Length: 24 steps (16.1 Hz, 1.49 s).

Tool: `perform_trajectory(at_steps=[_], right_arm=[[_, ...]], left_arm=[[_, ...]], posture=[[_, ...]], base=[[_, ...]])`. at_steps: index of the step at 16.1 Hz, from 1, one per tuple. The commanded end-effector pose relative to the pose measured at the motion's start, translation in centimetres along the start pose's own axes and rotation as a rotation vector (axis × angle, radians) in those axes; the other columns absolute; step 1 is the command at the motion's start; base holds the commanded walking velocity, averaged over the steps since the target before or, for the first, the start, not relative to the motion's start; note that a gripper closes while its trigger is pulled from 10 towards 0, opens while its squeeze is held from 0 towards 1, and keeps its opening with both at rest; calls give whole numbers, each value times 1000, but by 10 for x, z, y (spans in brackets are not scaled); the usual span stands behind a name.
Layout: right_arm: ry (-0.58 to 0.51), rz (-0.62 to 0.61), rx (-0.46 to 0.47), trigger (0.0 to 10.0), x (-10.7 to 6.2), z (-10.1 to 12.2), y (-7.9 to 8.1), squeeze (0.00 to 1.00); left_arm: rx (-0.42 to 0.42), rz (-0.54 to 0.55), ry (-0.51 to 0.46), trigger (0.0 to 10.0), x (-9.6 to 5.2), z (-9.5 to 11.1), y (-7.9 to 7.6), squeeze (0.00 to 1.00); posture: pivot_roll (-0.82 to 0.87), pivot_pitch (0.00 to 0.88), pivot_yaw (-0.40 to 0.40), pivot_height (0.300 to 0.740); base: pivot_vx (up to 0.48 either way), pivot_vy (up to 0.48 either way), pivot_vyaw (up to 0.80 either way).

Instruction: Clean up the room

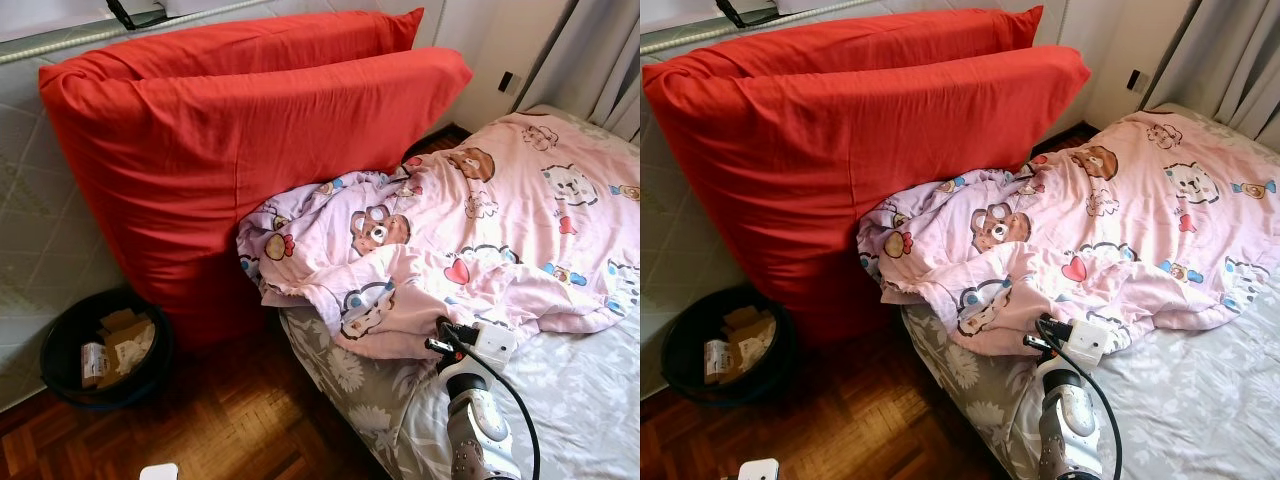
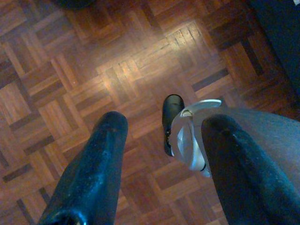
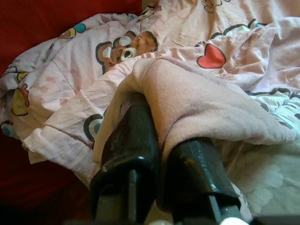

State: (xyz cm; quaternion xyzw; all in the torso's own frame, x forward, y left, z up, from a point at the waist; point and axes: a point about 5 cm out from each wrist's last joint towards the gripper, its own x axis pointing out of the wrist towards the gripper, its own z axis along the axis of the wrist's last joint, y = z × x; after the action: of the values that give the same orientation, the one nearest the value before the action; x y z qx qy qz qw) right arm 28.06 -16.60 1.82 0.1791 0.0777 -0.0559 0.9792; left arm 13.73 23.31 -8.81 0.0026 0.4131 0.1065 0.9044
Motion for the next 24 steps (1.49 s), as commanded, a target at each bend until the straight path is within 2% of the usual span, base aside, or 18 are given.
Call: perform_trajectory(at_steps=[1, 18, 24], right_arm=[[-24, -2, -18, 10000, 0, 3, 0, 0], [-63, -2, -68, 10000, 2, 9, 2, 0], [-62, 0, -70, 10000, 2, 8, 3, 0]], left_arm=[[5, 2, 45, 10000, -3, -10, 3, 0], [8, 6, 87, 10000, -5, -17, 6, 0], [6, 2, 76, 10000, -5, -16, 4, 0]], posture=[[55, 172, -49, 740], [60, 153, -51, 740], [62, 151, -52, 740]], base=[[0, 0, 0], [0, 0, 0], [-252, 0, 0]])
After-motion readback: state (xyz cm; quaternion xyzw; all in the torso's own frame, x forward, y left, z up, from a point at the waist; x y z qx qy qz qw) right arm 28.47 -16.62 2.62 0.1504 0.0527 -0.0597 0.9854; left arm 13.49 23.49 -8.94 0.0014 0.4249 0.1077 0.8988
